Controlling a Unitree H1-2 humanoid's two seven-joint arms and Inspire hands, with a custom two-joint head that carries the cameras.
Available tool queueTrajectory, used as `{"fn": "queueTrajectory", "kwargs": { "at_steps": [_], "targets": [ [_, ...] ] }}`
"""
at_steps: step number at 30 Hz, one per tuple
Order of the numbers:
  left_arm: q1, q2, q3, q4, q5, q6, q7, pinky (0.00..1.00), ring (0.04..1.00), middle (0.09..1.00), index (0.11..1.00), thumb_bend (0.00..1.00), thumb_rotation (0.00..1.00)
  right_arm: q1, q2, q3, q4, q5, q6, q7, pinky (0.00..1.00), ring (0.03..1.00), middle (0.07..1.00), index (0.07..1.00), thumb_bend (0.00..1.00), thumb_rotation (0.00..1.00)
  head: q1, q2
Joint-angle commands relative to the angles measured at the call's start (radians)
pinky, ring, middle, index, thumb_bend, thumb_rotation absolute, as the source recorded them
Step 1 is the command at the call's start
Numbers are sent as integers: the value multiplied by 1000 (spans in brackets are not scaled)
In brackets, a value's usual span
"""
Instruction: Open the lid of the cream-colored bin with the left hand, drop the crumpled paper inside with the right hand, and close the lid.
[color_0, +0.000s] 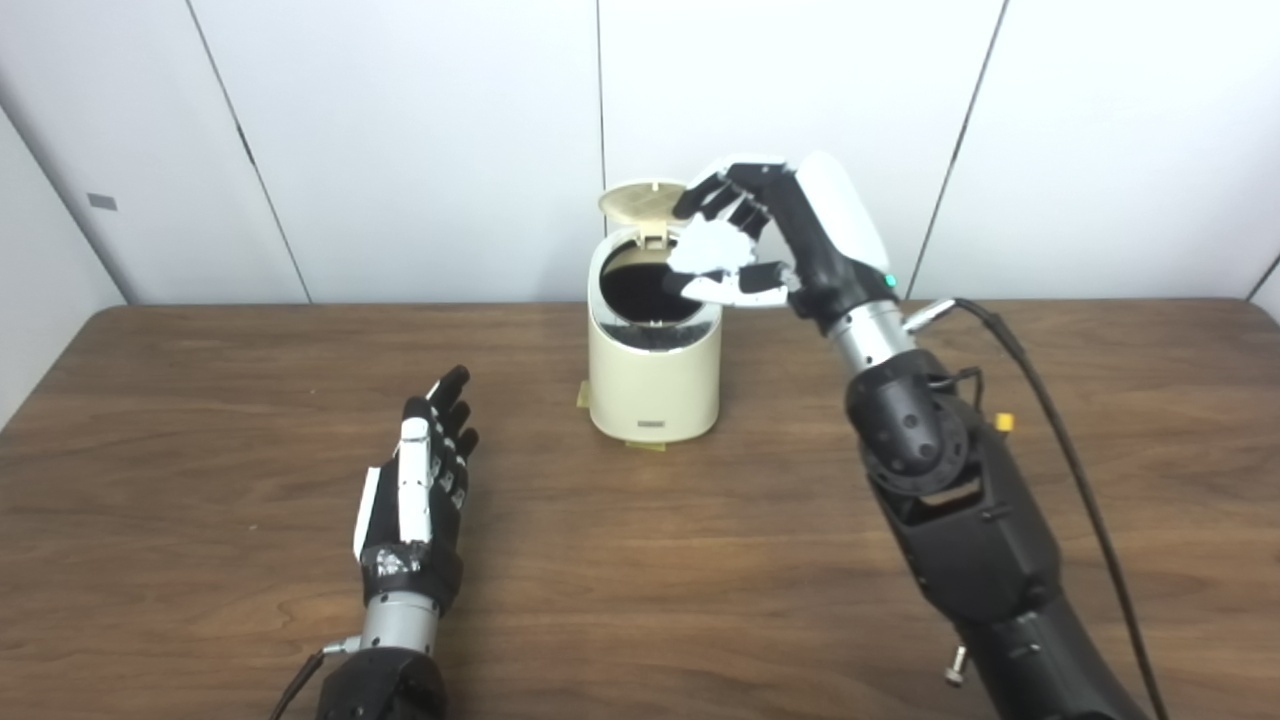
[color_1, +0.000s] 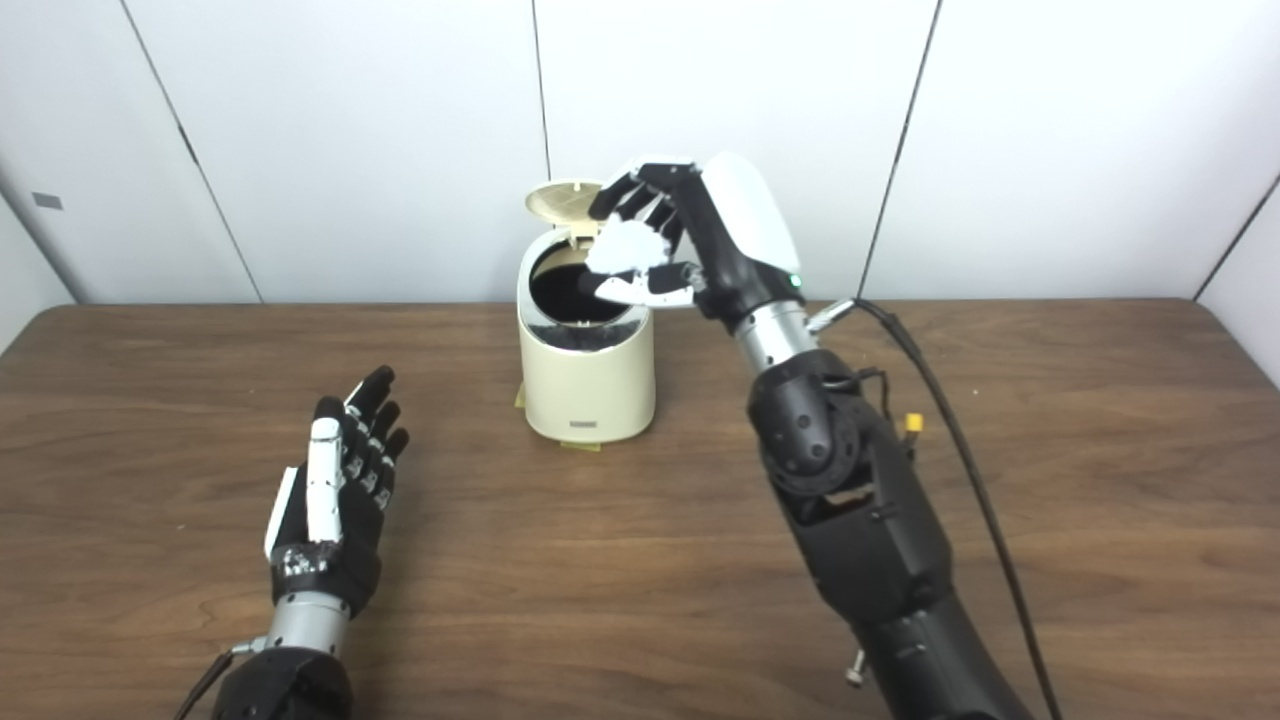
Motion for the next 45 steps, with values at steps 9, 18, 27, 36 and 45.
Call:
{"fn": "queueTrajectory", "kwargs": {
  "at_steps": [9,18,27,36,45],
  "targets": [
    [-14,-5,-4,-36,-1,-36,-1,1000,1000,986,920,384,796,-96,39,-13,189,15,-121,-107,323,393,489,526,496,0,15,-1],
    [-10,-10,-2,-42,1,-32,9,1000,1000,979,913,346,769,-116,64,-8,266,-2,-119,-160,308,396,496,516,496,0,18,-1],
    [-9,-16,-3,-43,-9,-23,10,1000,998,976,903,377,684,-129,58,-20,319,32,-185,-192,358,411,501,533,499,0,14,-1],
    [-8,-16,-4,-43,-4,-24,10,1000,991,975,908,358,691,-135,50,3,316,1,-145,-175,505,597,626,495,523,123,11,-3],
    [-8,-12,-6,-48,-7,-17,6,1000,988,974,907,353,685,-133,47,14,315,-32,-130,-185,631,737,754,692,983,162,9,-5]
  ]
}}
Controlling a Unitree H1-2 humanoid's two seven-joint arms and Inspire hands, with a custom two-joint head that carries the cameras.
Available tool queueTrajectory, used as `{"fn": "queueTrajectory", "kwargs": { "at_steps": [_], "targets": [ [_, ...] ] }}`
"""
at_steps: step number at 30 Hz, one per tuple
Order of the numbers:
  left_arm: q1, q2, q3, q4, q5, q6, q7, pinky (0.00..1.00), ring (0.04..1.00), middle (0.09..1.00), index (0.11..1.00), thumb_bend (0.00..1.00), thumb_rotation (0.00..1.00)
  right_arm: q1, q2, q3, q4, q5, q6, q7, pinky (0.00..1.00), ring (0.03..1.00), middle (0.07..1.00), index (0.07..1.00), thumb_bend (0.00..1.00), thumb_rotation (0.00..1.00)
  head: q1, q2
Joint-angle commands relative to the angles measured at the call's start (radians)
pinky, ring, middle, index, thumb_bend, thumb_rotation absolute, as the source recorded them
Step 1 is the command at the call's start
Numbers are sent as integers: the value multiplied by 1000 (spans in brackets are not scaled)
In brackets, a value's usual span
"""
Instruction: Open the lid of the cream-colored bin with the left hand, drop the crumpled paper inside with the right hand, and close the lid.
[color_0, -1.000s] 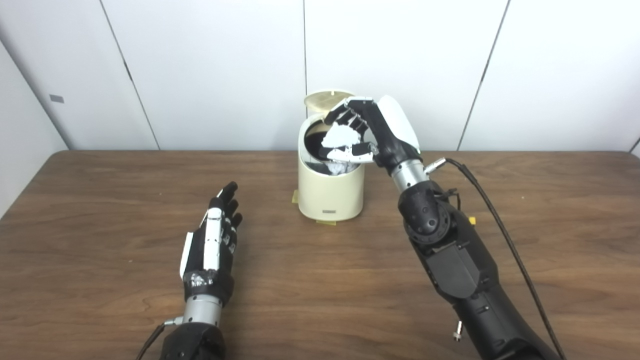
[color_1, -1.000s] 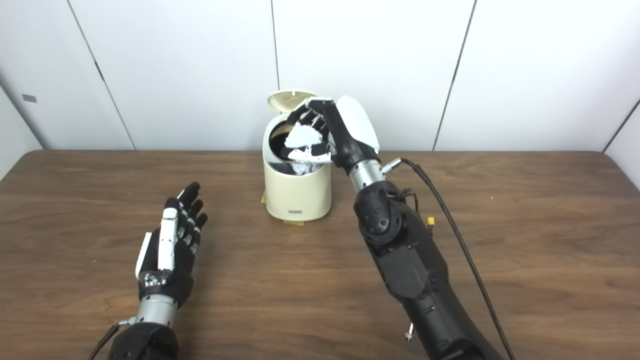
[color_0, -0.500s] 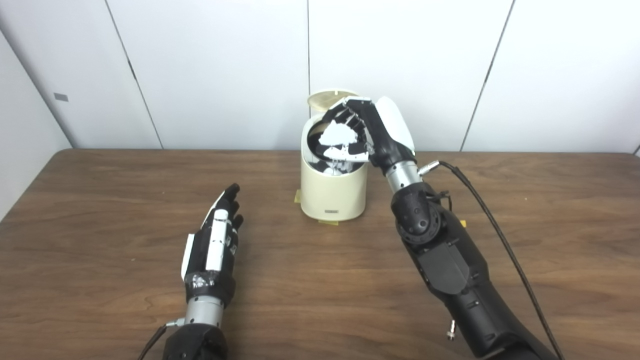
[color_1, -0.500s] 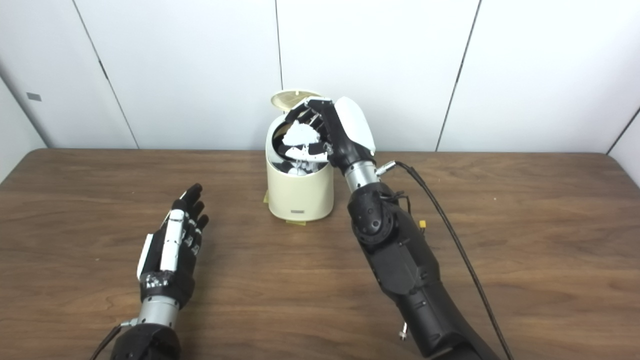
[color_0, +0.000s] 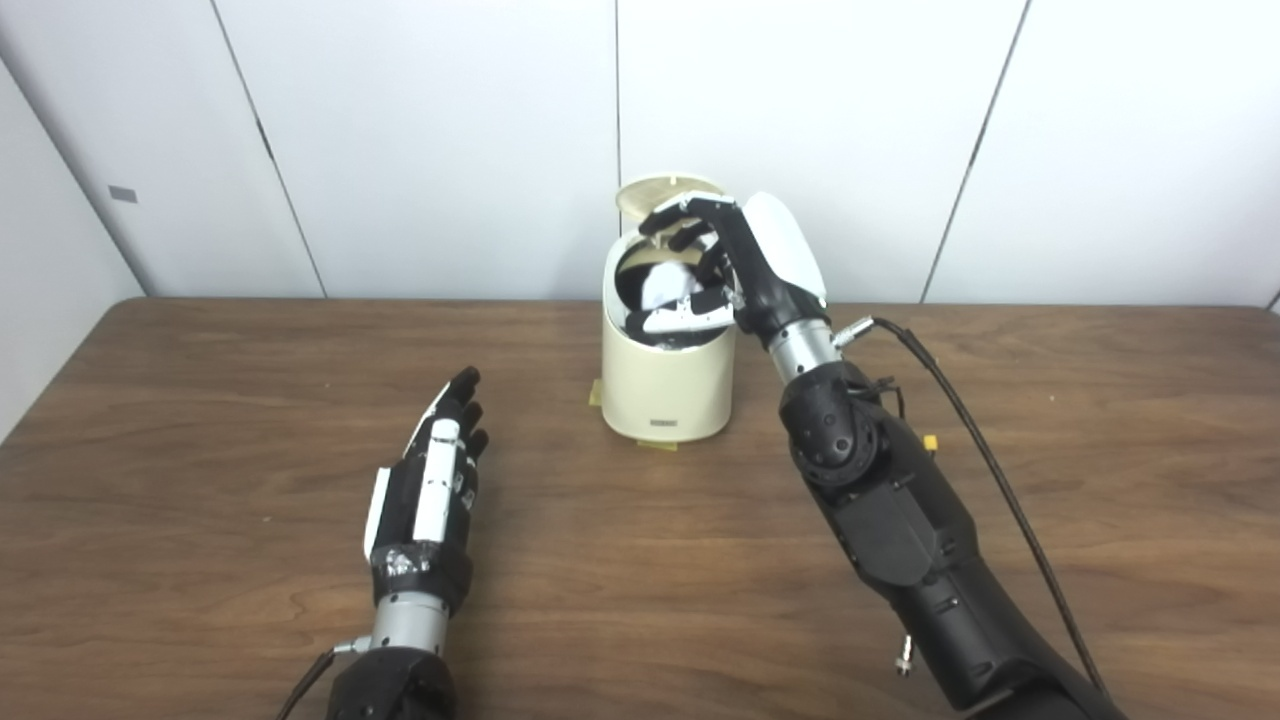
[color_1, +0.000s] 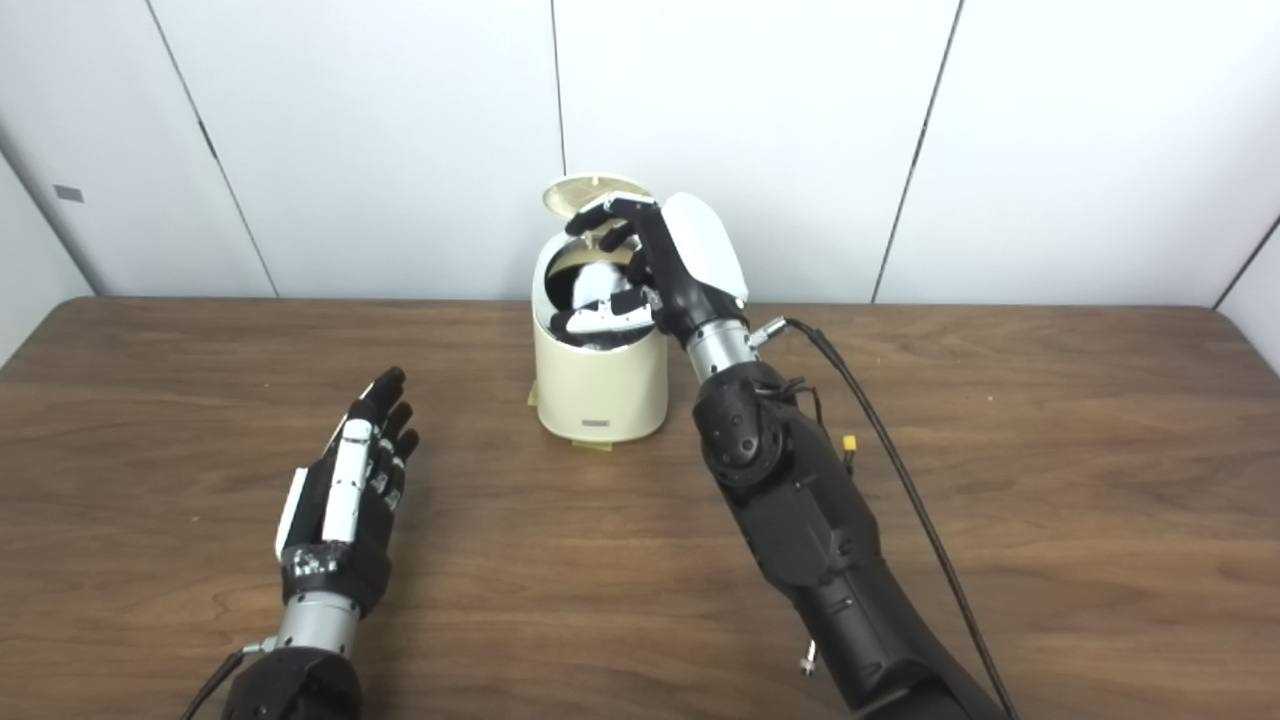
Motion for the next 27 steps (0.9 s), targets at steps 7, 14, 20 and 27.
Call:
{"fn": "queueTrajectory", "kwargs": {
  "at_steps": [7,14,20,27],
  "targets": [
    [-19,-3,-3,-37,-14,-18,-9,1000,988,973,910,357,663,-48,-9,-9,-21,-10,-9,-12,625,713,731,664,977,159,1,2],
    [-18,-2,-3,-35,-17,-19,-10,1000,982,964,916,355,653,-40,1,-32,-17,23,-67,-50,500,586,631,603,906,37,-5,2],
    [-21,2,-1,-25,-20,-26,-14,1000,980,963,919,347,646,-11,21,-64,-59,47,-116,-112,345,404,511,478,504,0,-9,-1],
    [-29,10,-6,-26,-11,-20,-18,1000,982,968,924,343,658,19,47,-114,-155,92,-78,-119,417,410,515,483,502,0,-4,-2]
  ]
}}
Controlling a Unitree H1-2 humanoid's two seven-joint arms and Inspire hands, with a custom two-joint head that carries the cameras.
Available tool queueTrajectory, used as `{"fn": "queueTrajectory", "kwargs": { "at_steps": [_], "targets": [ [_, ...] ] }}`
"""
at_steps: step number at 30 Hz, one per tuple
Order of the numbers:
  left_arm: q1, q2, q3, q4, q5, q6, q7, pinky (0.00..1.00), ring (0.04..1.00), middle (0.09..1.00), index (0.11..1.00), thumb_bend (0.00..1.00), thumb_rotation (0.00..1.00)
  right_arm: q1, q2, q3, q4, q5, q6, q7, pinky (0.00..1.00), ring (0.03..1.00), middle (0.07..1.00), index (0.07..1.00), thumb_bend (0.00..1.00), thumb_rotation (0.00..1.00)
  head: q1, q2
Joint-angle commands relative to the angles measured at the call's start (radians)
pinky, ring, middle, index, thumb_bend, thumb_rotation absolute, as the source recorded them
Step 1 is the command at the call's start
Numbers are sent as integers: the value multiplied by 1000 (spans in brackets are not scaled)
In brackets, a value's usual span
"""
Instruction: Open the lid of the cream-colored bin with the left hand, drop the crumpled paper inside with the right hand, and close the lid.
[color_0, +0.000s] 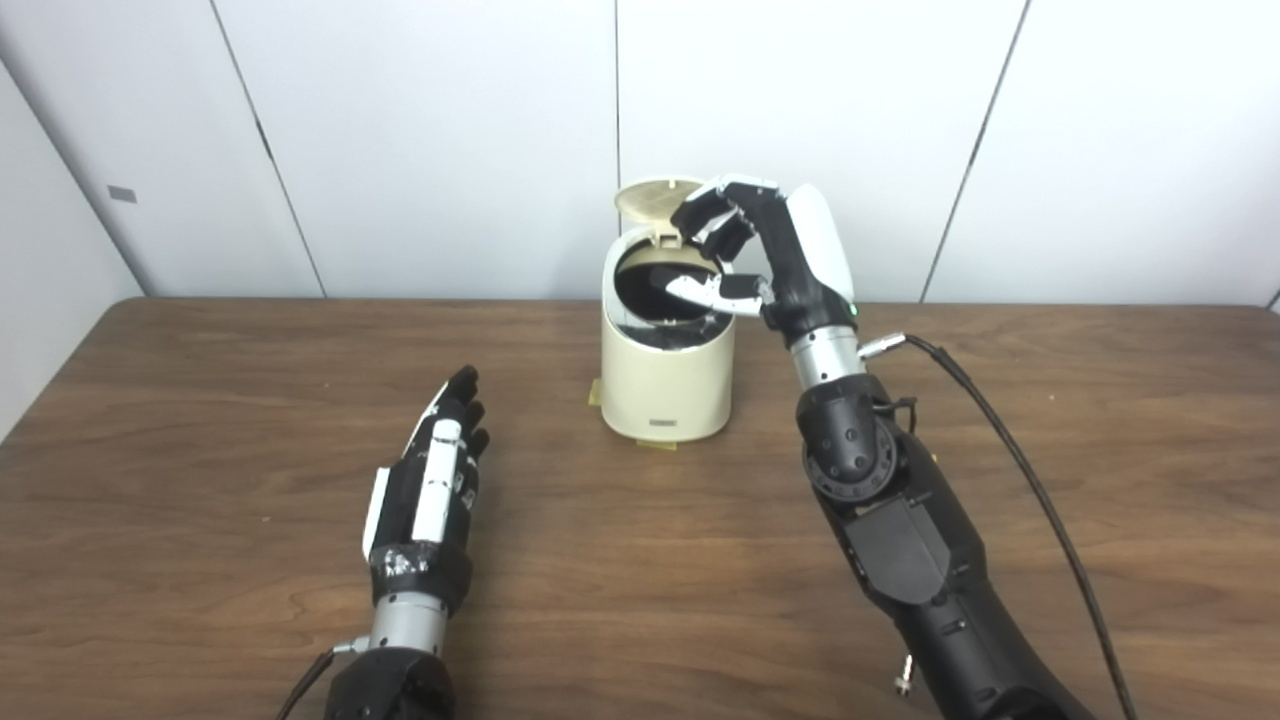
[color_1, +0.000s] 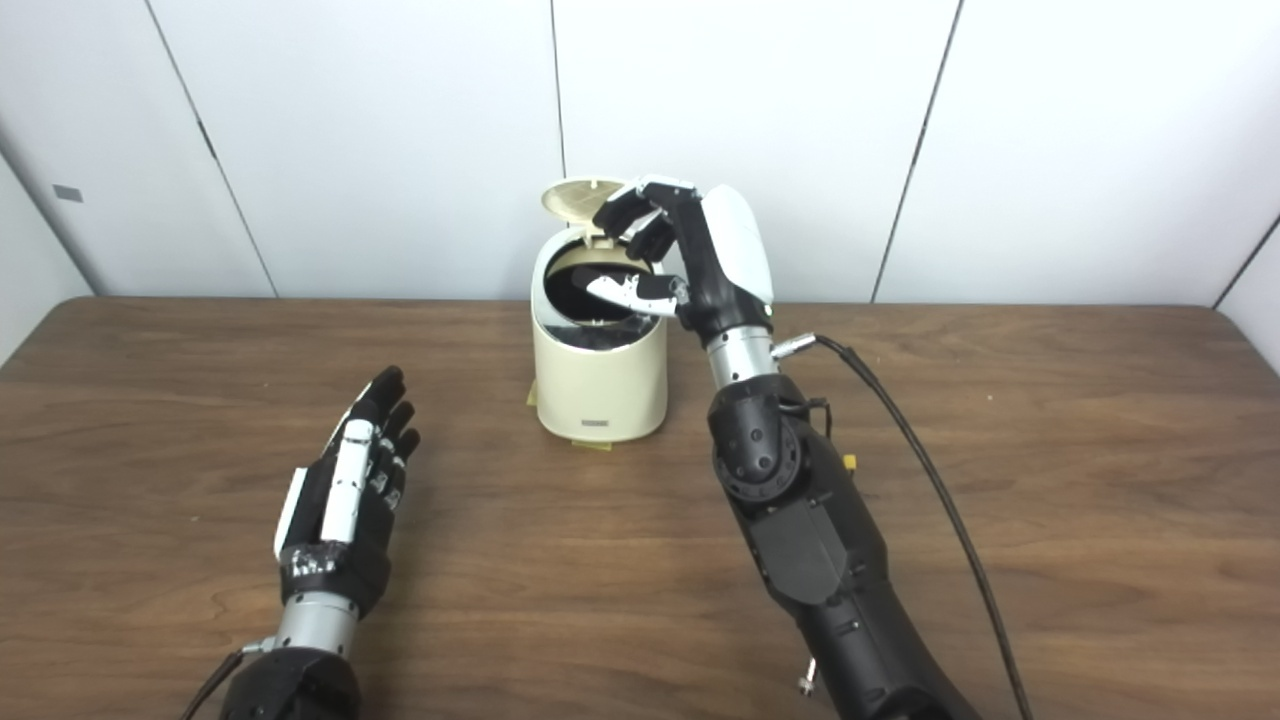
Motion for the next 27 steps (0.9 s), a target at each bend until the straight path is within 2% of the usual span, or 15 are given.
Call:
{"fn": "queueTrajectory", "kwargs": {
  "at_steps": [1,5,11,13,15,20,21,22,24,26,27],
  "targets": [
    [-31,3,-7,-26,1,-20,-11,1000,981,967,923,342,666,-31,16,-24,-60,15,5,-26,388,408,519,485,500,0,1,1],
    [-38,-6,-2,-26,-15,-7,-2,1000,972,948,904,337,642,-9,12,-38,-117,12,16,-17,305,401,522,490,495,0,5,5],
    [-85,0,-4,-3,4,14,7,1000,956,915,886,397,626,42,-21,-51,-192,1,56,17,313,410,512,485,498,0,2,7],
    [-123,15,1,11,14,41,12,997,954,921,891,415,628,67,-39,-52,-206,-37,88,13,320,408,514,498,498,0,-2,8],
    [-169,33,6,34,24,73,17,981,950,933,899,425,661,99,-52,-65,-213,-5,79,21,312,416,515,502,497,0,-2,8],
    [-275,106,-11,102,69,121,-4,954,959,957,942,402,757,179,-54,-112,-258,69,121,50,337,433,502,512,500,0,-10,5],
    [-298,118,-14,119,76,124,-7,957,965,963,950,392,762,197,-59,-119,-272,88,138,71,373,428,497,519,508,0,-10,6],
    [-317,128,-15,133,81,125,-8,961,971,968,953,391,763,213,-65,-121,-284,101,157,91,420,487,482,523,514,4,-11,6],
    [-357,148,-19,156,86,141,-13,971,981,978,967,373,780,253,-79,-126,-315,144,198,146,495,573,611,505,502,122,-12,1],
    [-395,168,-25,180,97,152,-22,996,997,997,995,365,792,291,-87,-134,-339,197,228,193,618,720,768,764,493,681,-14,-2],
    [-412,180,-32,193,109,152,-31,998,999,999,998,365,800,311,-89,-138,-350,217,242,210,649,756,801,801,497,786,-14,-1]
  ]
}}
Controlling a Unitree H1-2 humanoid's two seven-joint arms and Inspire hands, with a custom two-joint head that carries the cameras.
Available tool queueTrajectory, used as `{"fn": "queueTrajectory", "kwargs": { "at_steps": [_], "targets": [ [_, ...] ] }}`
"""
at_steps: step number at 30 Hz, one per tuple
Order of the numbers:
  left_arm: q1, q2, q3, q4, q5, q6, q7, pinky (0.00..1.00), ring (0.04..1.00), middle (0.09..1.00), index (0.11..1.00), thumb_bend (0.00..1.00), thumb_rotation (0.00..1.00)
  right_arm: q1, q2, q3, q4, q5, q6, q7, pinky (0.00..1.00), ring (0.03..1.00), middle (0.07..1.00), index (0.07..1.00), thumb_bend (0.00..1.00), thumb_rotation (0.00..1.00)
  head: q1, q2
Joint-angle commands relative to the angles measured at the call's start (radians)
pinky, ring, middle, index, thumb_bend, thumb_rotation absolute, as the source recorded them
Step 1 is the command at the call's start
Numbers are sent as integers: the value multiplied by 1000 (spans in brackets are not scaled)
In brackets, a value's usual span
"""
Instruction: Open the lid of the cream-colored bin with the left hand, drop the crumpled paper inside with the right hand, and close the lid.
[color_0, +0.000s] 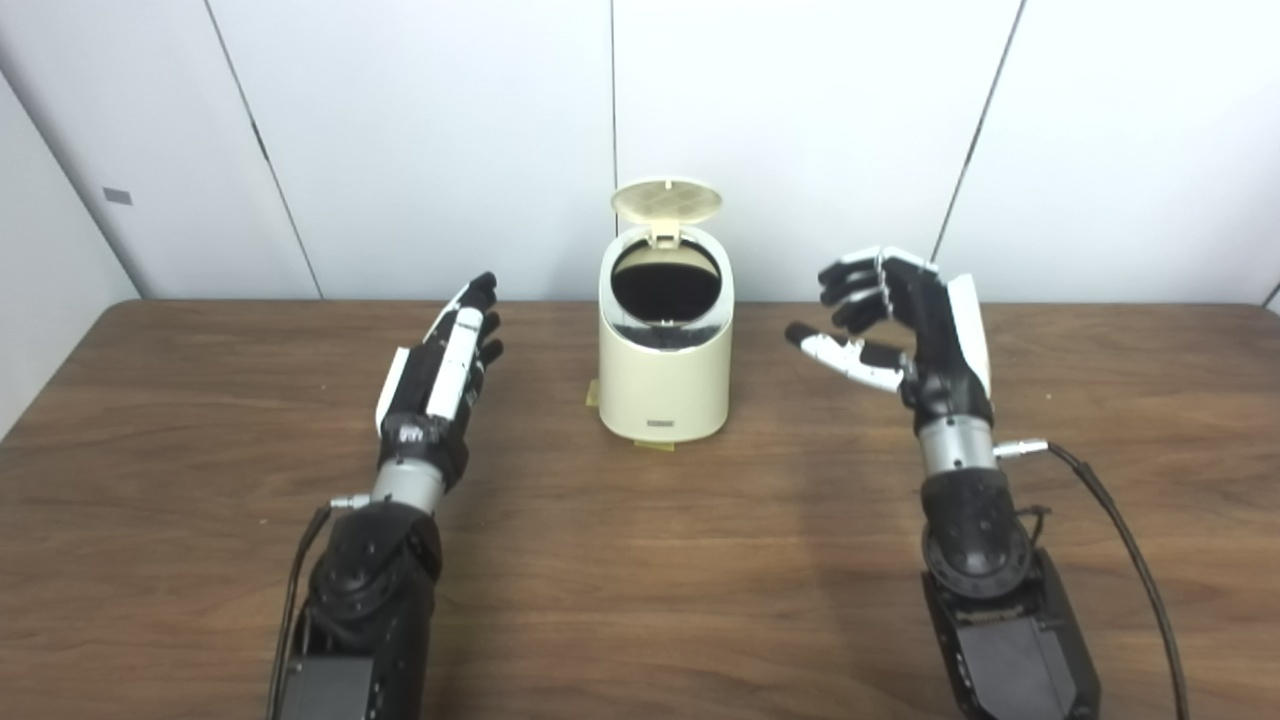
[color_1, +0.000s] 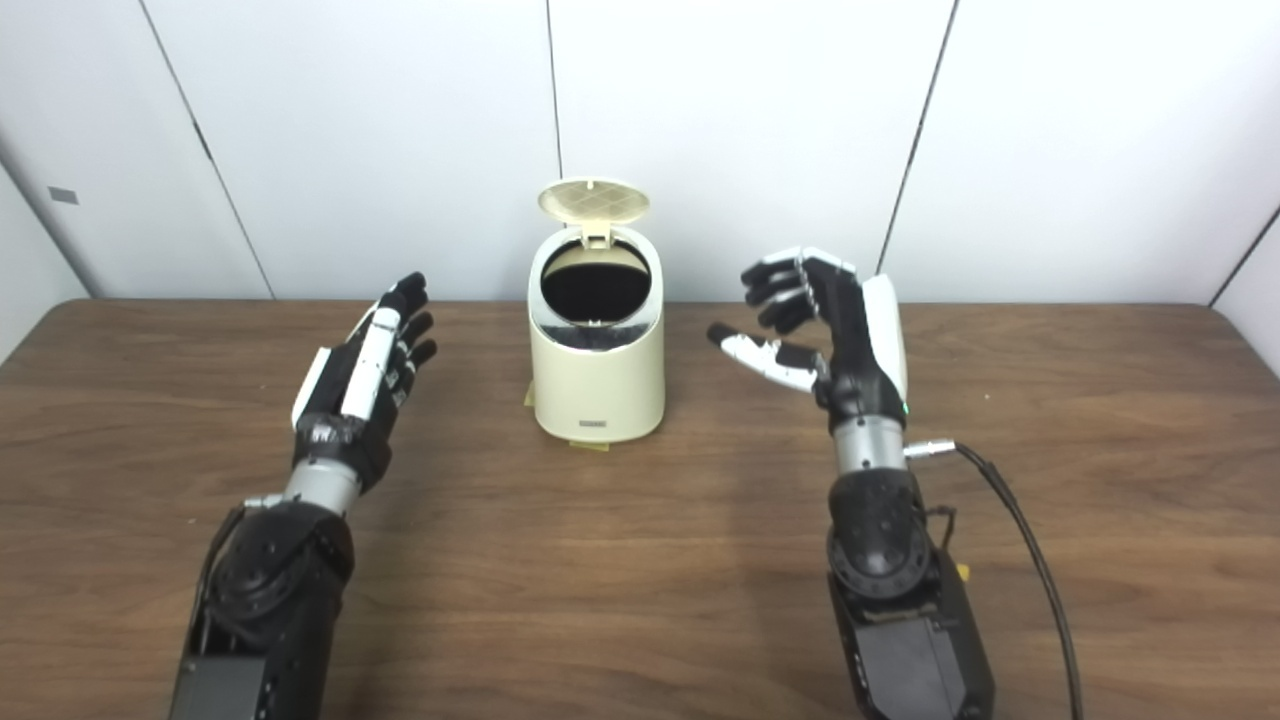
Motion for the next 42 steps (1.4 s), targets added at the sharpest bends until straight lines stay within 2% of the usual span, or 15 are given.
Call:
{"fn": "queueTrajectory", "kwargs": {
  "at_steps": [1,2,5,10,13,15,18,20,23,30,34,36,42],
  "targets": [
    [-86,30,-16,8,24,-11,-28,999,1000,999,999,363,806,7,-8,-17,-56,50,18,32,666,777,818,819,500,837,-1,0],
    [-98,38,-22,16,30,-12,-34,1000,1000,1000,1000,355,821,20,-8,-19,-63,63,28,43,722,822,849,847,510,918,-1,0],
    [-148,62,-41,57,53,-6,-53,1000,1000,1000,1000,373,831,66,6,-33,-85,135,55,75,785,879,901,886,527,986,0,-1],
    [-218,72,-51,102,74,9,-55,1000,1000,1000,1000,410,811,125,54,-68,-97,276,52,98,849,938,956,927,465,932,7,1],
    [-245,84,-63,127,99,-5,-66,1000,1000,993,1000,398,817,148,75,-76,-99,314,45,97,882,948,962,937,466,907,7,-1],
    [-271,99,-81,142,114,1,-87,1000,1000,987,988,391,810,163,91,-86,-92,341,33,89,905,946,959,939,458,922,8,-3],
    [-305,113,-95,147,121,16,-118,1000,1000,993,970,433,775,176,110,-100,-82,380,25,87,929,954,962,938,437,962,9,-6],
    [-328,119,-101,153,134,21,-126,1000,999,986,961,452,808,185,117,-103,-77,399,18,92,937,956,964,937,444,964,10,-7],
    [-359,123,-106,161,143,29,-131,1000,991,967,928,495,879,198,114,-88,-55,397,-10,100,936,964,980,958,455,996,14,-13],
    [-399,130,-138,119,166,37,-182,1000,984,931,863,469,895,207,133,-82,-25,399,-39,86,954,967,973,962,484,1000,23,-21],
    [-407,136,-173,74,193,47,-209,1000,985,920,852,435,889,210,118,-56,9,378,-82,104,941,966,978,991,388,957,26,-25],
    [-409,137,-182,66,205,49,-213,1000,986,922,853,427,886,211,115,-48,24,373,-99,104,937,966,979,998,375,941,25,-26],
    [-425,133,-205,65,239,28,-230,988,974,914,855,407,886,214,114,-44,47,388,-98,100,920,957,969,998,502,828,15,-27]
  ]
}}
